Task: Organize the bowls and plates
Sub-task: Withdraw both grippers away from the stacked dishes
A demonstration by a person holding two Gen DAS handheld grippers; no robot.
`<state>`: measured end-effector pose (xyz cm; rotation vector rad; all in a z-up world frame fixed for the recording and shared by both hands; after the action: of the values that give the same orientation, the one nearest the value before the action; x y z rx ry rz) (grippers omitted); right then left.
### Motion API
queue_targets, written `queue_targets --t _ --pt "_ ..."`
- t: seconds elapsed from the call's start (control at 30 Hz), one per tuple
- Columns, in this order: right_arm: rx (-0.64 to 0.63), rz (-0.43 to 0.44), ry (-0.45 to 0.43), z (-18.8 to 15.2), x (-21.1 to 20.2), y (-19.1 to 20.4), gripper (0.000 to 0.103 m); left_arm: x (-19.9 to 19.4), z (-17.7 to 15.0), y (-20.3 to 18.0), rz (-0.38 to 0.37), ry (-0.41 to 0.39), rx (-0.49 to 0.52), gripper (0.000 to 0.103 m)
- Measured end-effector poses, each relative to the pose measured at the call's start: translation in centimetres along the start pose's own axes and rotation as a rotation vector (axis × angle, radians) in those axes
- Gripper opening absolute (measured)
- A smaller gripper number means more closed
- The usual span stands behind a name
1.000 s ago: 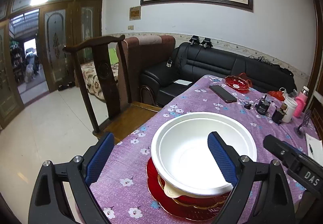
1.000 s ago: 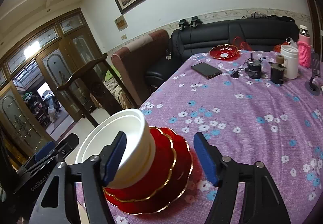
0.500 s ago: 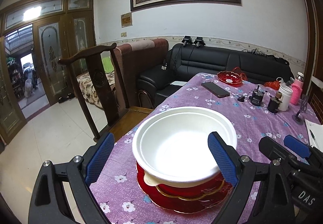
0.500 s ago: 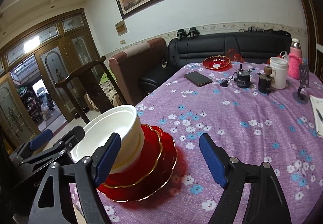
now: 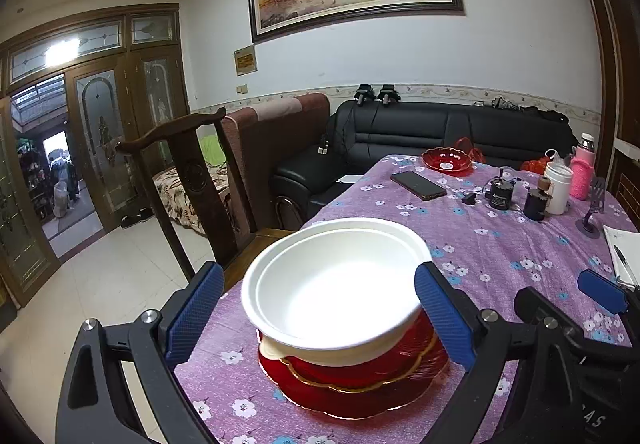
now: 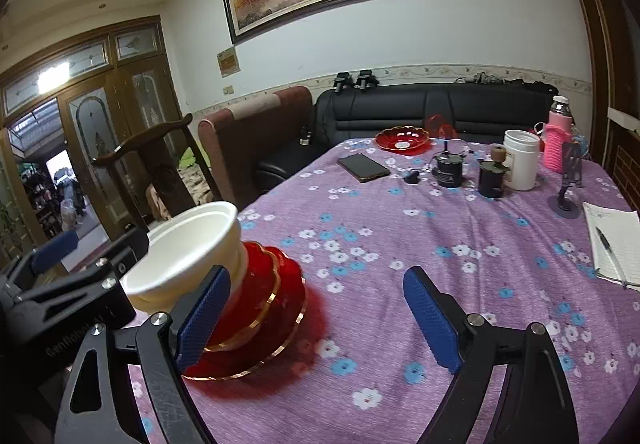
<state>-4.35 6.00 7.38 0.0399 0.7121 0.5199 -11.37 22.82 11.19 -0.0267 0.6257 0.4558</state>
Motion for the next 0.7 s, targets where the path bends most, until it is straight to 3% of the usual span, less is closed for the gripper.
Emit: queue_targets --t 0.17,0.53,0.7 --pt "0.019 -0.017 0.018 -0.8 0.3 -1.4 0.092 -0.4 0.2 -0.5 -0.02 -0.013 0.004 0.096" --pt "0.126 -0.074 0.042 -1.7 2.2 -6.4 0.093 1.2 1.6 5.8 0.039 0.014 -0.177 0.096" --pt "0.136 -0.097 0.07 -2.7 3.6 -7.6 0.093 2.0 1.4 4.1 0.036 0.019 -0.123 0.097"
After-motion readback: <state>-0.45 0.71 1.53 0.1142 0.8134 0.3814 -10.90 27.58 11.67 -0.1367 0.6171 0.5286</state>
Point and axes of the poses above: each gripper's, at about its wrist camera, not at the fingertips, and x roughly the way its jaws point, y to its left, z to its top, the point moved 10 cm from there along x, roughly the way its jaws point, and after that the axes turned 9 degrees about y, right-handed, at the moved point
